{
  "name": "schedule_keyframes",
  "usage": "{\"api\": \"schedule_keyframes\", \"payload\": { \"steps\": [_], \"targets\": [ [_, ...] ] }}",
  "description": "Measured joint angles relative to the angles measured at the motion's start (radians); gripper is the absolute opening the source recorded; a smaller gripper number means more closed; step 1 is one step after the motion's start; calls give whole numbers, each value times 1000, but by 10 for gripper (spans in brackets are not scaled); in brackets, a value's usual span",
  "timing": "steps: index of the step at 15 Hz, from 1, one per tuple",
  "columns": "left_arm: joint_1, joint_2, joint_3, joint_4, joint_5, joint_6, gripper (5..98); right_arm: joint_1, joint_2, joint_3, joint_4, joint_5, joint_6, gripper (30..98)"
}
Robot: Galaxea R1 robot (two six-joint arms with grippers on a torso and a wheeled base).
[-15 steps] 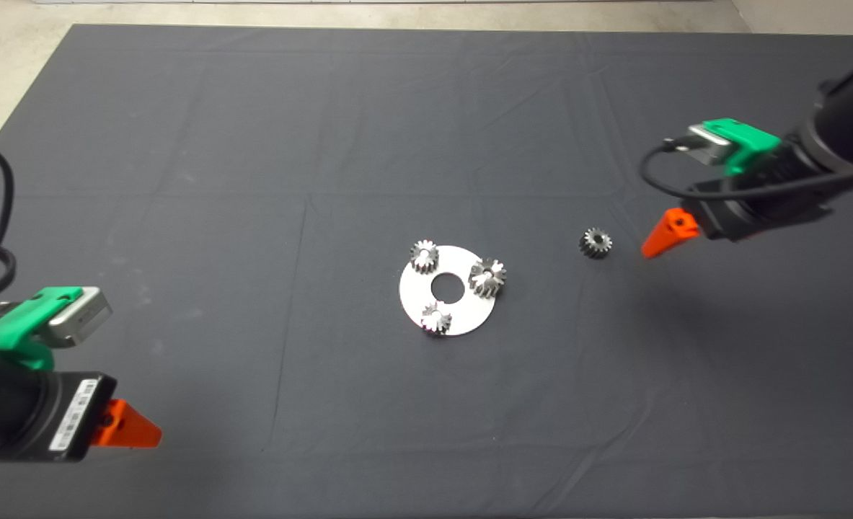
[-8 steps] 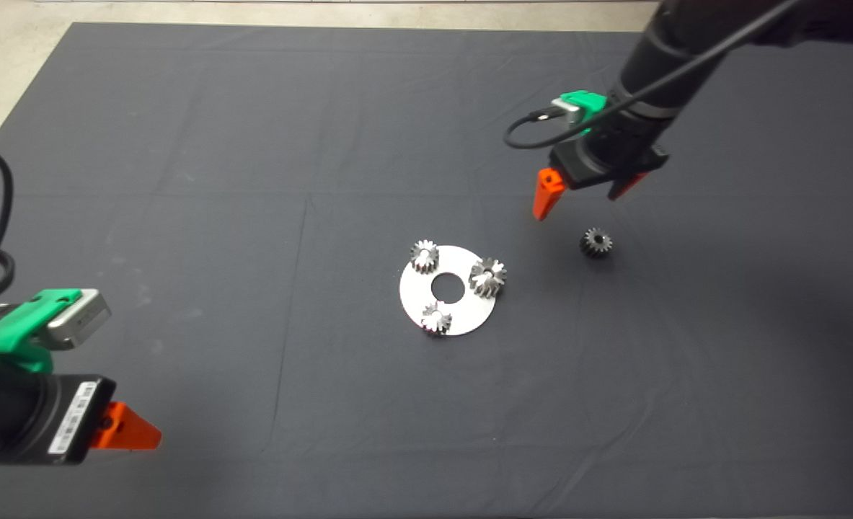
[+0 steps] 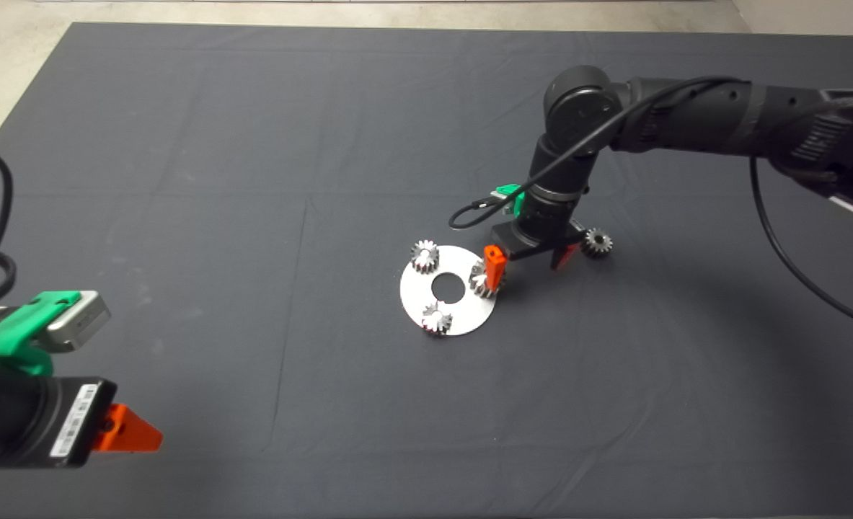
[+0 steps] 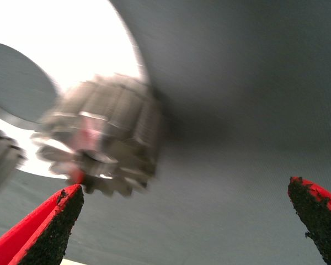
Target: Remove an incorrectly installed larger gear and replace it with the correct smaller gear
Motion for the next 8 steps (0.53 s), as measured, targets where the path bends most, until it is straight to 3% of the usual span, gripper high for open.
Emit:
{"api": "schedule_keyframes", "payload": {
  "steps": [3, 8],
  "targets": [
    [0, 1, 0, 3, 0, -5, 794, -13, 47, -6, -19, 22, -9, 977],
    [0, 0, 0, 7, 1, -14, 794, -22, 76, -55, -49, 15, -31, 977]
  ]
}}
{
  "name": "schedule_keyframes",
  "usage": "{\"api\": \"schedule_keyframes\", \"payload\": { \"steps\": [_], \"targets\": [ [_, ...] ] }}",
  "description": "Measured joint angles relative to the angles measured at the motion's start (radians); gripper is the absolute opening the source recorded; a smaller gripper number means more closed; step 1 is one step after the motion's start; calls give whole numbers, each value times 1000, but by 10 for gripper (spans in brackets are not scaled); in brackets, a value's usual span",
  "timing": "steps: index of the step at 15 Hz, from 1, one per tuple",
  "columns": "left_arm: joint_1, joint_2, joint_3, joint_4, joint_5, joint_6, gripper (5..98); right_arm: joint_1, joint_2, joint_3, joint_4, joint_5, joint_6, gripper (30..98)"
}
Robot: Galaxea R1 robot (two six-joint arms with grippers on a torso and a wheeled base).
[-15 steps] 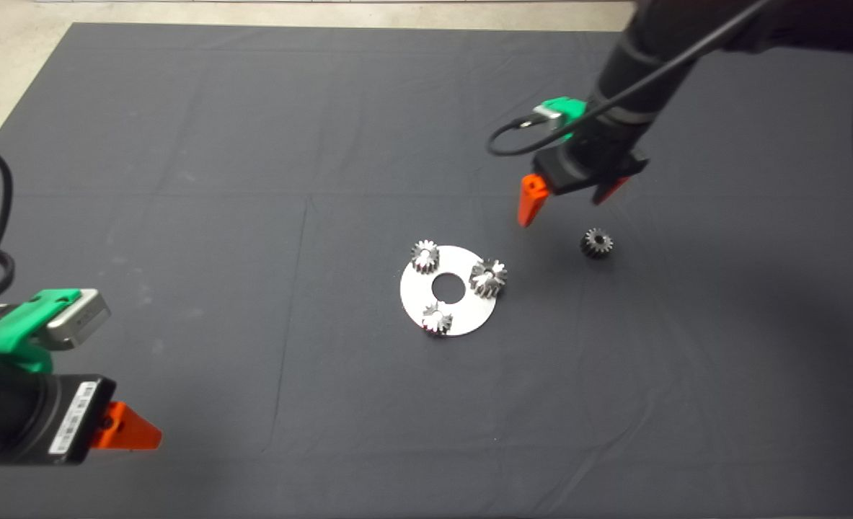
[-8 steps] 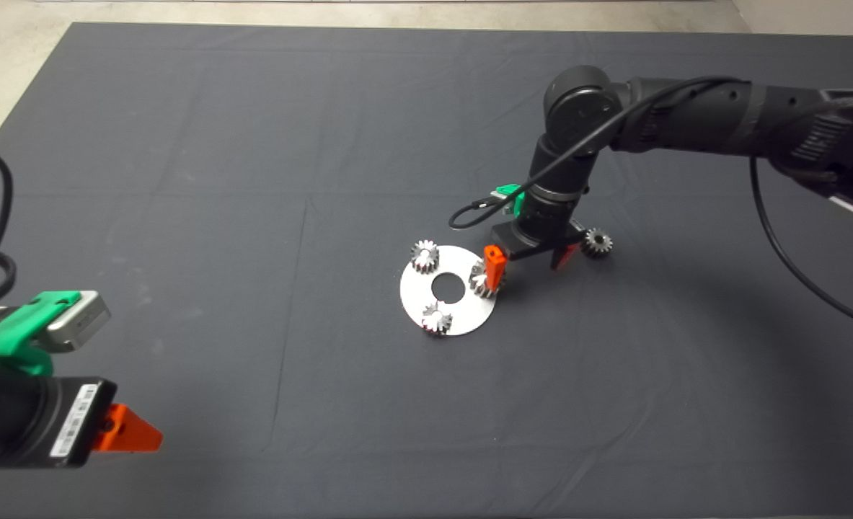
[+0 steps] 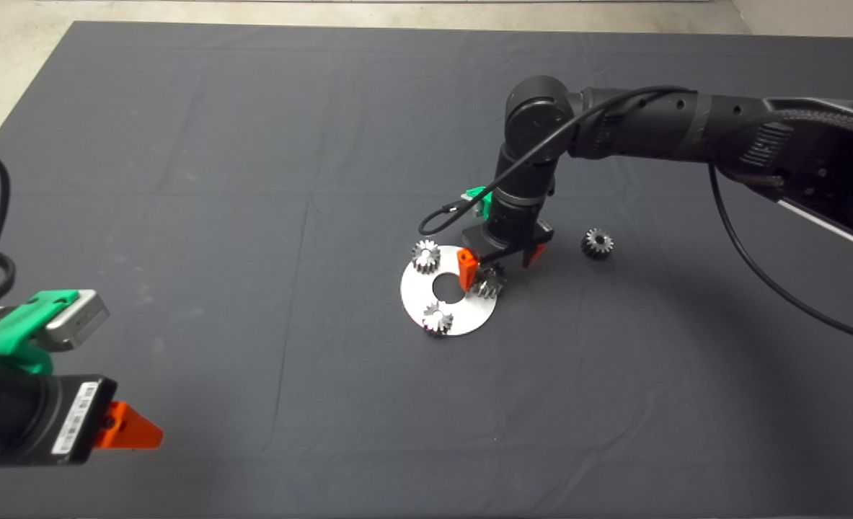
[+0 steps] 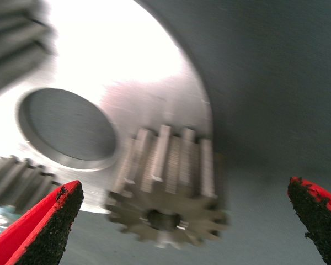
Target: Remove an incorrectly installed larger gear and replace it with the correct smaller gear
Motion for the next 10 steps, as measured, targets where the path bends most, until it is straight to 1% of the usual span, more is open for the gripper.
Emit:
{"api": "schedule_keyframes", "payload": {
  "steps": [2, 4, 5, 7, 8, 10],
  "targets": [
    [0, 0, 0, 1, 0, -1, 794, 0, 11, -3, -3, 3, -4, 977],
    [0, 0, 0, 5, 0, -5, 794, 0, 13, -7, -8, 2, -5, 955],
    [0, 0, 0, 7, 0, -5, 794, 0, 13, -10, -11, 2, -5, 955],
    [0, 0, 0, 10, 0, -7, 794, 0, 13, -10, -14, 3, -5, 901],
    [0, 0, 0, 11, 0, -7, 794, 0, 13, -10, -14, 3, -5, 899],
    [0, 0, 0, 11, 0, -7, 794, 0, 13, -10, -15, 3, -6, 853]
  ]
}}
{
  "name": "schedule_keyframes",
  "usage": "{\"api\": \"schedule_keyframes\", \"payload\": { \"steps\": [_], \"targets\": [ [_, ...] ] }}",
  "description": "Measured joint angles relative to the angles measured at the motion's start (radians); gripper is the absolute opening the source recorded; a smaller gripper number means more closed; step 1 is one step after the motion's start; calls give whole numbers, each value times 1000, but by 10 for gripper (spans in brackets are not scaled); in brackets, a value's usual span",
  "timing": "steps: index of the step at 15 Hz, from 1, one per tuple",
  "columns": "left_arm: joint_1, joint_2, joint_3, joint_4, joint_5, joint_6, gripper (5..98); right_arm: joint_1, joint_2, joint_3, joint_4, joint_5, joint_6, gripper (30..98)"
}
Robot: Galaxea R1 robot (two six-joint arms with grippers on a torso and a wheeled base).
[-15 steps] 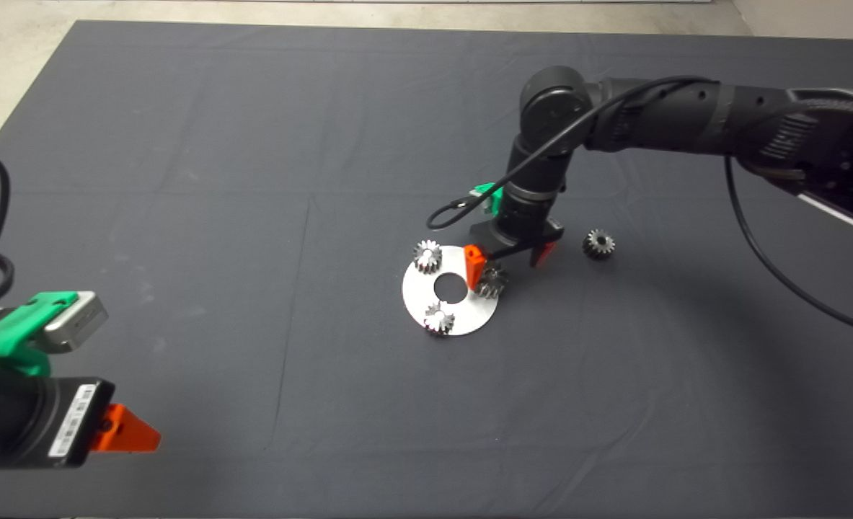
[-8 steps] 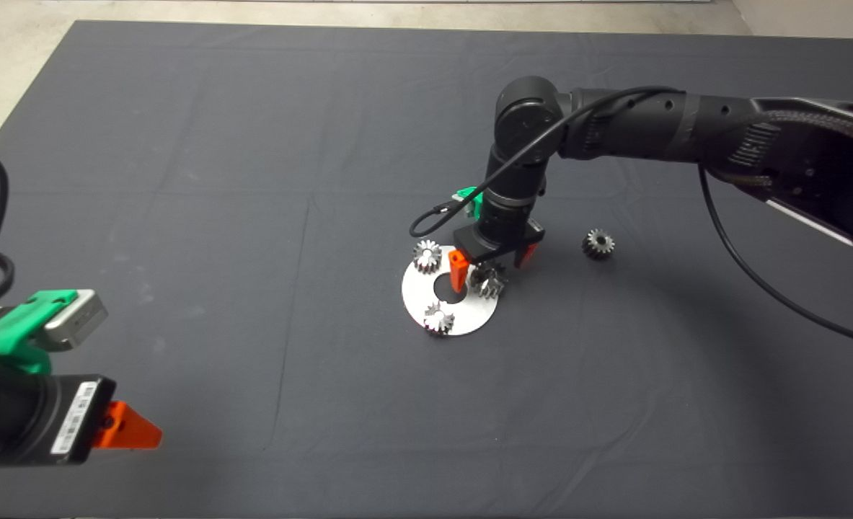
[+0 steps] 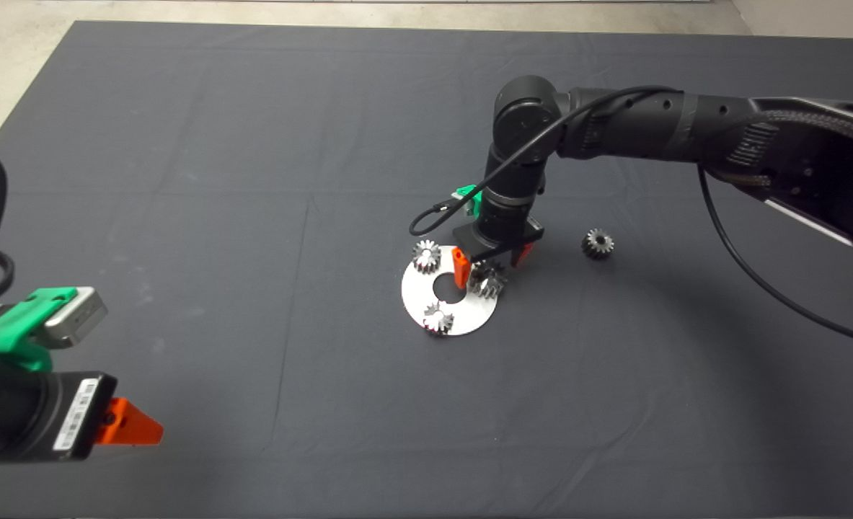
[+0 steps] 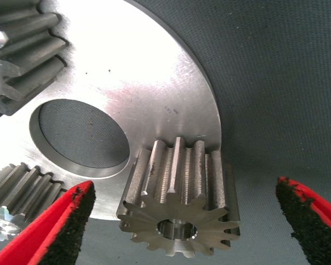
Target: Remove an incorrectly installed larger gear and replace it with the correct smaller gear
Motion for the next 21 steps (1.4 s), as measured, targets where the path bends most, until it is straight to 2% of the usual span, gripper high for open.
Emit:
{"api": "schedule_keyframes", "payload": {
  "steps": [7, 8, 12, 16, 17, 18, 21],
  "targets": [
    [0, 0, 0, 0, 0, 0, 794, 0, 0, 0, -3, 0, 0, 748],
    [0, 0, 0, 0, 0, 0, 794, 0, 0, 0, -3, 0, 0, 711],
    [0, 0, 0, 0, 0, 0, 794, 0, 0, 4, -3, 0, 1, 652],
    [0, 0, 0, 1, 0, 0, 794, 2, 0, 18, -3, 0, 2, 564],
    [0, 0, 0, 1, 0, 0, 794, 4, 0, 22, -3, 0, 3, 561],
    [0, 0, 0, 1, 0, 0, 794, 6, 0, 30, -3, -2, 3, 526],
    [0, 0, 0, 1, 0, 0, 794, 7, -3, 51, -15, -4, 4, 501]
  ]
}}
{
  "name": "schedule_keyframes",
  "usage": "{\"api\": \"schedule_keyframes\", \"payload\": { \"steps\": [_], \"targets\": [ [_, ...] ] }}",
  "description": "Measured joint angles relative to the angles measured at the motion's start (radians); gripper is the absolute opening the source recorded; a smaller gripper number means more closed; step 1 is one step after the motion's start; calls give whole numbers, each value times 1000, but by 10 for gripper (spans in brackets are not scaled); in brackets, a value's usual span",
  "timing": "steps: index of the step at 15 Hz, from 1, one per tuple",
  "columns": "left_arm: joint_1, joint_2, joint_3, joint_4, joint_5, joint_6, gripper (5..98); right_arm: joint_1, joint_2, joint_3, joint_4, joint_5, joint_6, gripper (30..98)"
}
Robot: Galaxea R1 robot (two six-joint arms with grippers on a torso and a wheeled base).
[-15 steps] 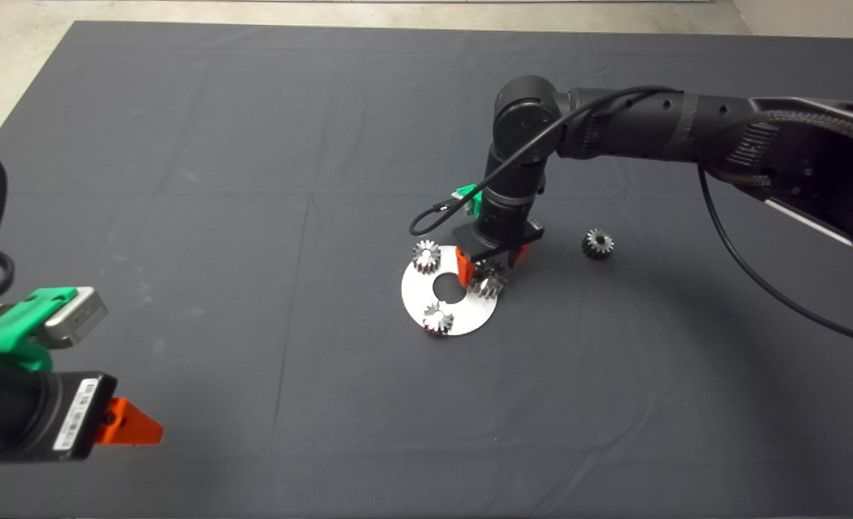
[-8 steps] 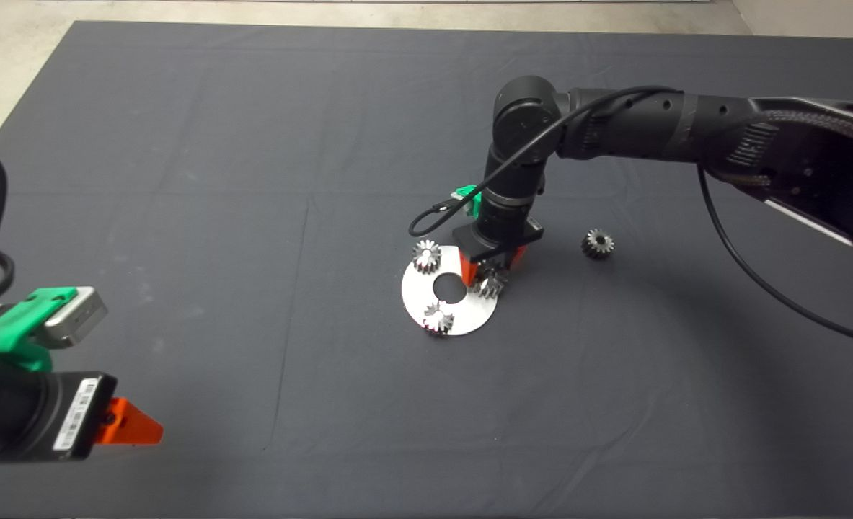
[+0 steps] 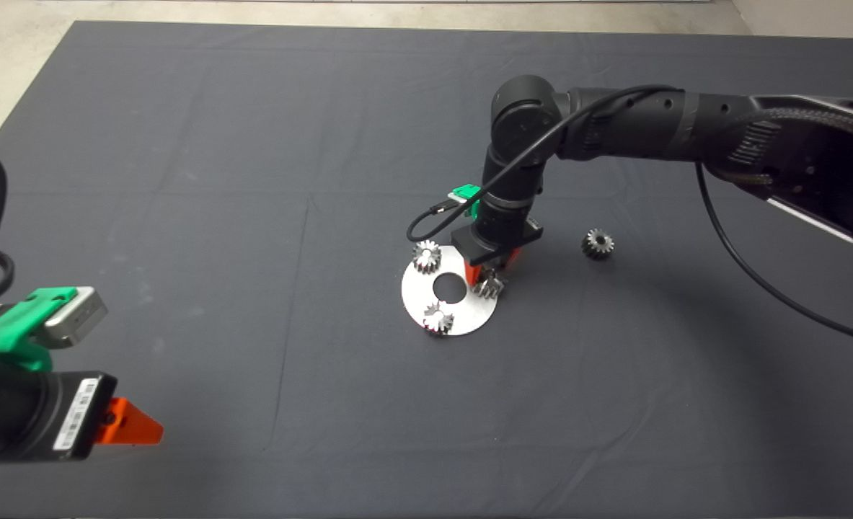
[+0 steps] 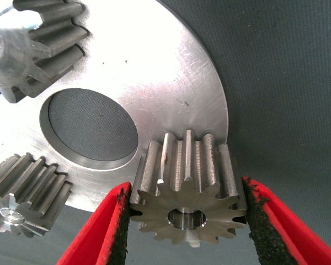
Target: Remove an incorrectly installed larger gear and replace it with the correct smaller gear
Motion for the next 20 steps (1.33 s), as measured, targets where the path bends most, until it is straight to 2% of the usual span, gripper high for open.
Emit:
{"api": "schedule_keyframes", "payload": {
  "steps": [13, 16, 20],
  "targets": [
    [0, 0, 0, 1, 0, 0, 794, 7, -5, 18, -6, 1, 1, 450],
    [0, 0, 0, 4, 0, -1, 794, 37, -5, 41, -5, -10, 2, 438],
    [0, 0, 0, 10, 0, -1, 794, 115, -5, 72, -3, 5, 5, 431]
  ]
}}
